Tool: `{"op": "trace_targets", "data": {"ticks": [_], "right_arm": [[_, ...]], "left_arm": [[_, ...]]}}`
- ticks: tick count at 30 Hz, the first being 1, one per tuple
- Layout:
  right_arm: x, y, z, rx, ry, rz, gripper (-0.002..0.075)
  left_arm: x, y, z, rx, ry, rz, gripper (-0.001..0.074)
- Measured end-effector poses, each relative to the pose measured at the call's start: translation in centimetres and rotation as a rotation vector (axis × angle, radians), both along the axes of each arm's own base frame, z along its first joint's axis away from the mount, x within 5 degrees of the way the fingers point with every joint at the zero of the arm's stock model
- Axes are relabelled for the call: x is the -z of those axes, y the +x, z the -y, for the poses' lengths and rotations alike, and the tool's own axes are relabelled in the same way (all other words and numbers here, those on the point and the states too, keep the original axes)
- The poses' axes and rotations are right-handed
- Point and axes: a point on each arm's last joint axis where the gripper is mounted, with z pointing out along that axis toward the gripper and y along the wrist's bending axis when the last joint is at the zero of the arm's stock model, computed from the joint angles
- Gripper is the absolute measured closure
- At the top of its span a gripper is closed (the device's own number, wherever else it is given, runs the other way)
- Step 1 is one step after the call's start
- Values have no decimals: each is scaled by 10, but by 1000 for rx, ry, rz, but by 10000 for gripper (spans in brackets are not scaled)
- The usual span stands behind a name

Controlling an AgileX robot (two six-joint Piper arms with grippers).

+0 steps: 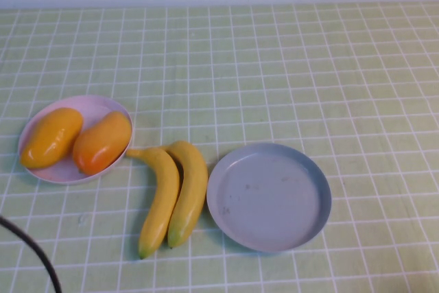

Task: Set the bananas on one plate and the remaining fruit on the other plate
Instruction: Put another type of fruit in the right plate

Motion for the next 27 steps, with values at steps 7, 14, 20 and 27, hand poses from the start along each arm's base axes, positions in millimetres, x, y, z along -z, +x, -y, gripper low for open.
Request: {"op": "trace_targets", "data": {"ticks": [7, 14, 20, 27], "right_arm": [[0, 0, 0, 0, 0, 0, 744], [0, 0, 0, 0, 0, 0, 744], [0, 0, 0, 0, 0, 0, 744], [0, 0, 0, 0, 0, 0, 744]], "left_arm": [[30, -29, -9, -13, 60, 33, 732], [57, -23, -5, -6, -8, 105, 733], [97, -16, -5, -19, -60, 300, 733], [113, -31, -16, -138, -122, 530, 733]]}}
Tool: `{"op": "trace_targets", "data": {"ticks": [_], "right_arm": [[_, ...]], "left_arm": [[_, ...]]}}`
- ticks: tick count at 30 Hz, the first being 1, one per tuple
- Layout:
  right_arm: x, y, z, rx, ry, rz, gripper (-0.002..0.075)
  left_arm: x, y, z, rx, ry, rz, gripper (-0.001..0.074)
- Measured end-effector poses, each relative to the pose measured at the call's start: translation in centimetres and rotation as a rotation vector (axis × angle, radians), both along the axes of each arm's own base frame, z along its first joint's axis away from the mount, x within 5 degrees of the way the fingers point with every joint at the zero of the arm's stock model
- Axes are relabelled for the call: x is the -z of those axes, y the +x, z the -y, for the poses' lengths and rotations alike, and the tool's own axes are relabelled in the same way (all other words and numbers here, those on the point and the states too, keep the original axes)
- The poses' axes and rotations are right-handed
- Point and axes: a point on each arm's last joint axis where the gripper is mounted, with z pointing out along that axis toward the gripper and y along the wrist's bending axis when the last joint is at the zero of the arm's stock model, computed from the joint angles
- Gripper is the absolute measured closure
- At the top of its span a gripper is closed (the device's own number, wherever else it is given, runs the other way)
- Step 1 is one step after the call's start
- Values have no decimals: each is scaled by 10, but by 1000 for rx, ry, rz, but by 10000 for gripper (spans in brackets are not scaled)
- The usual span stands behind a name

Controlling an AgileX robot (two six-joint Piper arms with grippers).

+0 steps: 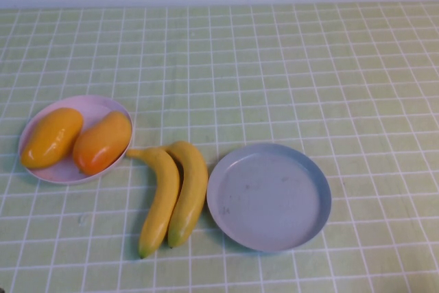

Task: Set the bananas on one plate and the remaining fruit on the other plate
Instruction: Put another type of fruit in the right plate

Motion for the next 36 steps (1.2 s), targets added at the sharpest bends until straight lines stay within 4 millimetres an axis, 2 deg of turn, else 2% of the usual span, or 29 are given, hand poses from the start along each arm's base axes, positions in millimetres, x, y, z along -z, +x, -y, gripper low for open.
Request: {"op": "trace_targets", "data": {"ticks": [5, 16, 36], "right_arm": [[0, 0, 0, 0, 0, 0, 744], [0, 0, 0, 0, 0, -2, 744], [0, 0, 0, 0, 0, -2, 744]], "left_arm": [[6, -9, -2, -36, 13, -28, 733], [40, -15, -2, -20, 89, -390, 733], [41, -15, -3, -26, 107, -401, 733]]}}
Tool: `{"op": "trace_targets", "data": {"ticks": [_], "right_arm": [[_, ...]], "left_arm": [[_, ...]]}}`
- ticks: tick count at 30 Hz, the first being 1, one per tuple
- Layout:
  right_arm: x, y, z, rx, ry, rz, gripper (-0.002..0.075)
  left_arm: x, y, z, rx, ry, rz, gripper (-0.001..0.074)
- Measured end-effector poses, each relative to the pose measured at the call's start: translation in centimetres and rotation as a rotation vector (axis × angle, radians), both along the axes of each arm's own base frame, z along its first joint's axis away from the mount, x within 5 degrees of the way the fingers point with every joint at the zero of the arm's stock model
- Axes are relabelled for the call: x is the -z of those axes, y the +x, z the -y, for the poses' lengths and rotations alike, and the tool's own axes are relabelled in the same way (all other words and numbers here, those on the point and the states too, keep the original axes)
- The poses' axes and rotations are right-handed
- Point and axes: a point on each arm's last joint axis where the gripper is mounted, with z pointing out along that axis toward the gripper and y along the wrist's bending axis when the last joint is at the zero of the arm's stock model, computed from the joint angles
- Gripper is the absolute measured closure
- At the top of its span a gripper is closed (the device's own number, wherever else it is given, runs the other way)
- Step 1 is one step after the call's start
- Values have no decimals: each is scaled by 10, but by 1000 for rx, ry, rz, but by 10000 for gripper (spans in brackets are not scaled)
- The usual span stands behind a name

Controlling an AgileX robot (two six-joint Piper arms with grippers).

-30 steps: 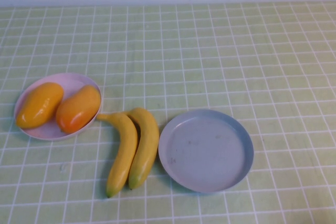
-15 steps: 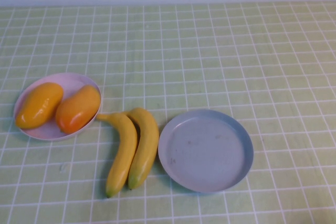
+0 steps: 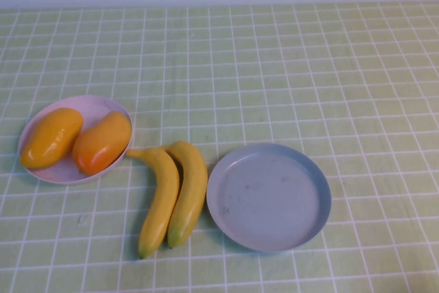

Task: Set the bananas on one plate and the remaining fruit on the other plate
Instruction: Put another type of fruit in the right plate

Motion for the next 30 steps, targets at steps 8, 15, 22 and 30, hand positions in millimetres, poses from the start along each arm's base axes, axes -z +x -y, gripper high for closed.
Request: {"op": "trace_targets", "data": {"ticks": [8, 15, 22, 30], "right_arm": [[0, 0, 0, 0, 0, 0, 744], [-3, 1, -1, 2, 45, 30, 744], [-23, 4, -5, 49, 567, 190, 744], [-43, 0, -12, -10, 672, 163, 744]], "left_arm": [[0, 0, 0, -1, -2, 0, 733], [0, 0, 0, -2, -6, 0, 733], [0, 0, 0, -2, -6, 0, 733], [0, 0, 0, -2, -6, 0, 733]]}}
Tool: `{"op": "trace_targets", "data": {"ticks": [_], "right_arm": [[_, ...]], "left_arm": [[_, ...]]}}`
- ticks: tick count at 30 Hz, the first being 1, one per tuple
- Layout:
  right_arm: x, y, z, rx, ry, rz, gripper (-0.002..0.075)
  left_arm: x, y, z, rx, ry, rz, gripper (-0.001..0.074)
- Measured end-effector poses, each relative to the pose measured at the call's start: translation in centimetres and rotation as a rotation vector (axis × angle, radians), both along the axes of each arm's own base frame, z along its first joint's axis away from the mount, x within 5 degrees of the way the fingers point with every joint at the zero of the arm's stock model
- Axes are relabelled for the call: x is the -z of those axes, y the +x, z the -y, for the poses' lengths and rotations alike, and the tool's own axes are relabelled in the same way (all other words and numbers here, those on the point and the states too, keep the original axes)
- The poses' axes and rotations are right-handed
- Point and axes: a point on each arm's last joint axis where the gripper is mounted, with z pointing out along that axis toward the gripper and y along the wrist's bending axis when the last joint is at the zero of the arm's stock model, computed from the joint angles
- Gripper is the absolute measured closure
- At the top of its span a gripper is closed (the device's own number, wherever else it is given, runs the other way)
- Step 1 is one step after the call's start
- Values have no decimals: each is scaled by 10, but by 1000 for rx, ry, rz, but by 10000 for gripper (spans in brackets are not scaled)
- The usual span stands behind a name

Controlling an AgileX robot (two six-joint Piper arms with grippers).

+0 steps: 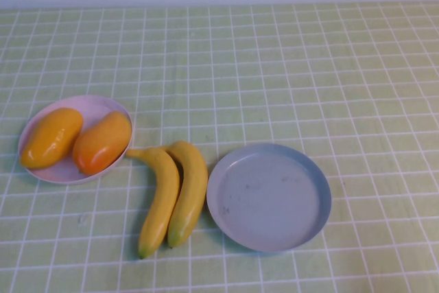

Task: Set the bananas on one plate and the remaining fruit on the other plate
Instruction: Put another type of fruit in the right plate

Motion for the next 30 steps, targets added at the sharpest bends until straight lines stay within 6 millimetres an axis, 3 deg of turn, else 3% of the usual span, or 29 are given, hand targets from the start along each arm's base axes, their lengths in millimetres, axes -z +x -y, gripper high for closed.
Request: {"op": "trace_targets", "data": {"ticks": [5, 11, 18, 24, 30], "right_arm": [[-38, 6, -12, -155, -115, -163, 744], [-64, 31, -18, -312, -290, -458, 744], [-71, 71, -20, -467, -418, -672, 744], [-69, 98, -23, -525, -441, -738, 744], [-65, 117, -42, -623, -472, -765, 744]], "left_arm": [[0, 0, 0, 0, 0, -1, 733], [0, 0, 0, 0, 0, -1, 733], [0, 0, 0, 0, 0, -1, 733], [0, 0, 0, 0, 0, -1, 733], [0, 0, 0, 0, 0, -1, 733]]}}
